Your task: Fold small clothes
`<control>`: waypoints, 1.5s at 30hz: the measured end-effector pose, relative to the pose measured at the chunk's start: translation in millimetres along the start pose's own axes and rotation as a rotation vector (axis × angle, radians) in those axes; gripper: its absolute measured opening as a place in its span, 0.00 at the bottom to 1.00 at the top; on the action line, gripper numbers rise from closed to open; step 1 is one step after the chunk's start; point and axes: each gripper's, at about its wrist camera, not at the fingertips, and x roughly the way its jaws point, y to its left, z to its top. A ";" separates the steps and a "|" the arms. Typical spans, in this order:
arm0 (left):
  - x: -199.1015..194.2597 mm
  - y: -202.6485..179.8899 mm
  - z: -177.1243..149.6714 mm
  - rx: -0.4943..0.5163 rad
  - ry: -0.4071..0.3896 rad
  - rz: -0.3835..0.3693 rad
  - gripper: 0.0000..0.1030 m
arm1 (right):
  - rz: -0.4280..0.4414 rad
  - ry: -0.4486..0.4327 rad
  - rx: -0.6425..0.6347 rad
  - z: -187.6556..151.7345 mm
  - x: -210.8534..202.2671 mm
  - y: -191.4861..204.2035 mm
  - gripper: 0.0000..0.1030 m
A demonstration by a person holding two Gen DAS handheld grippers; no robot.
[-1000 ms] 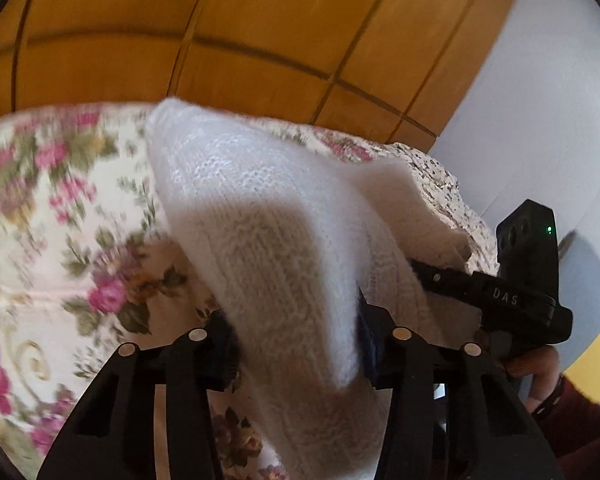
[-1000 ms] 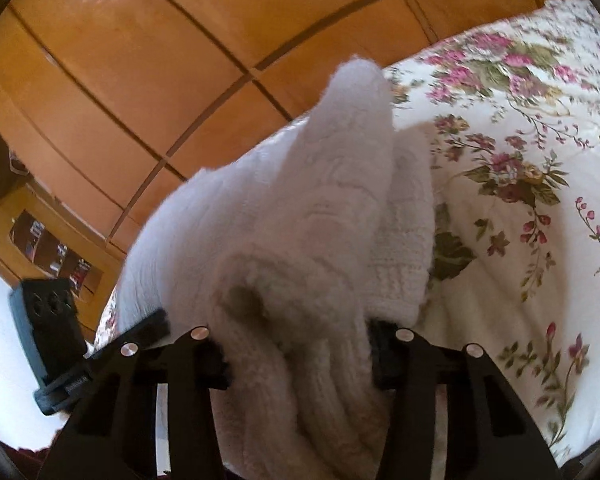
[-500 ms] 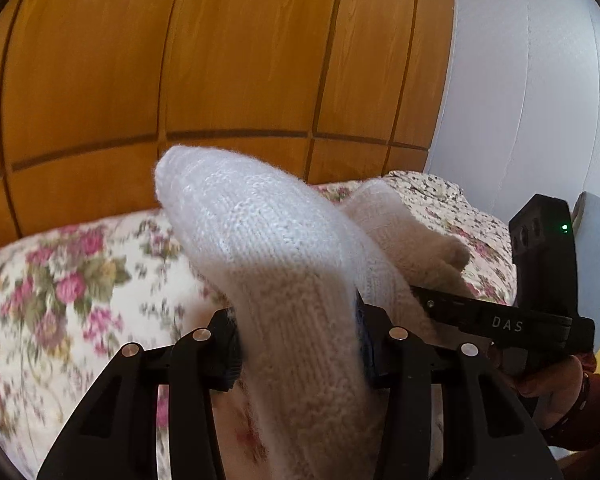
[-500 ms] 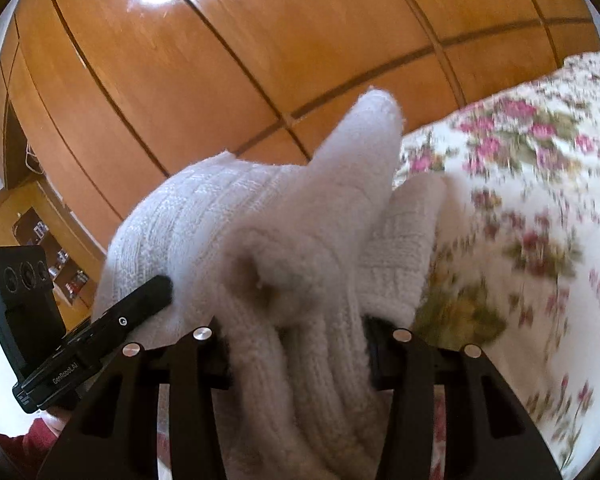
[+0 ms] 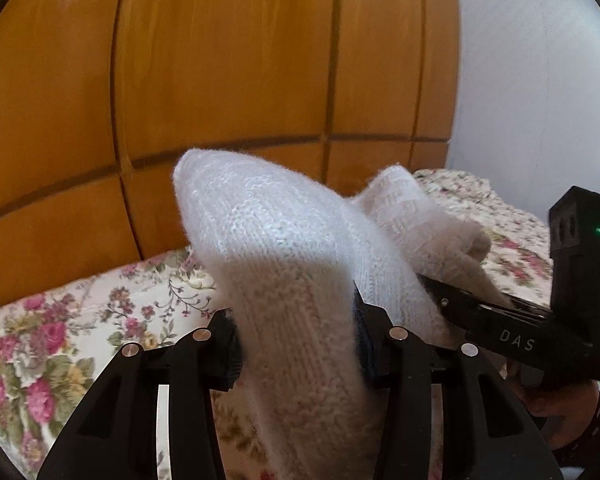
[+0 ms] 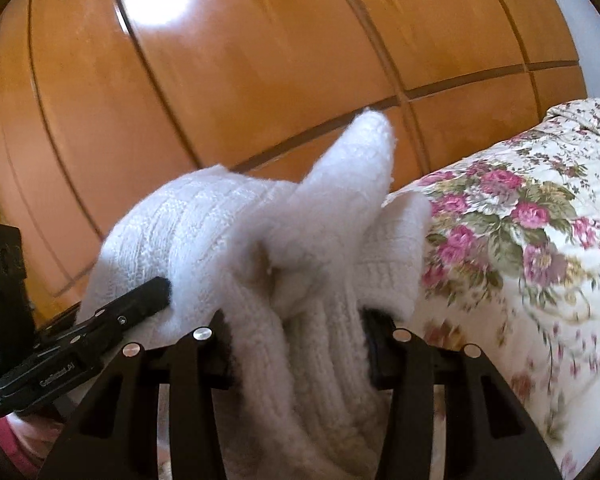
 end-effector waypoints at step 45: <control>-72.5 -22.6 -101.6 -0.194 0.021 0.364 0.96 | -0.531 -0.060 -0.204 -85.7 -63.2 44.2 0.98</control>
